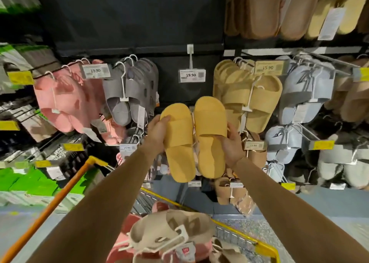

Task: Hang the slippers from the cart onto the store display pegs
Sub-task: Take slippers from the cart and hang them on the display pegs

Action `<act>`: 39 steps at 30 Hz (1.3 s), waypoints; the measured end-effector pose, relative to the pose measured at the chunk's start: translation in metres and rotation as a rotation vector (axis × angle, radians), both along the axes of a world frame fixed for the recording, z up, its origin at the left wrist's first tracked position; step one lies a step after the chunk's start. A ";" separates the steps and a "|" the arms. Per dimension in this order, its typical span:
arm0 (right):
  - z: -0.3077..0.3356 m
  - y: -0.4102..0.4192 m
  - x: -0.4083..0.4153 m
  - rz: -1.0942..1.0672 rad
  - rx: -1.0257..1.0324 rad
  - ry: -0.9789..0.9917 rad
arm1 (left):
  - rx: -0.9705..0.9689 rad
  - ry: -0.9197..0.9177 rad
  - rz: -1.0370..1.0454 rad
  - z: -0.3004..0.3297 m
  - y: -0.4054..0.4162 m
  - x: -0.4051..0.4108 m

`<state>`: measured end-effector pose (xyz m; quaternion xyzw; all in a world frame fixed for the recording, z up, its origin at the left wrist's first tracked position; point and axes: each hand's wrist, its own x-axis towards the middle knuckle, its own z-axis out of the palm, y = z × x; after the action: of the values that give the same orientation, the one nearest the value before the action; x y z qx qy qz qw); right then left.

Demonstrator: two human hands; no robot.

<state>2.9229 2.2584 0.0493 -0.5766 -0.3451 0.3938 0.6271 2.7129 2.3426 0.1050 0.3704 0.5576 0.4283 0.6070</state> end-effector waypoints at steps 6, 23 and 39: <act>0.000 -0.007 -0.006 0.005 0.015 0.051 | 0.012 0.031 0.012 -0.008 -0.001 -0.017; 0.007 -0.042 0.007 0.231 -0.039 0.327 | 0.247 0.332 -0.168 0.003 -0.043 -0.015; 0.038 -0.065 -0.015 0.489 -0.100 -0.010 | 0.147 0.138 -0.130 0.025 -0.067 -0.041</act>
<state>2.9081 2.1930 0.0875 -0.5080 -0.4576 0.5478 0.4821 2.6722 2.2755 0.1303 0.4777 0.5401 0.4012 0.5649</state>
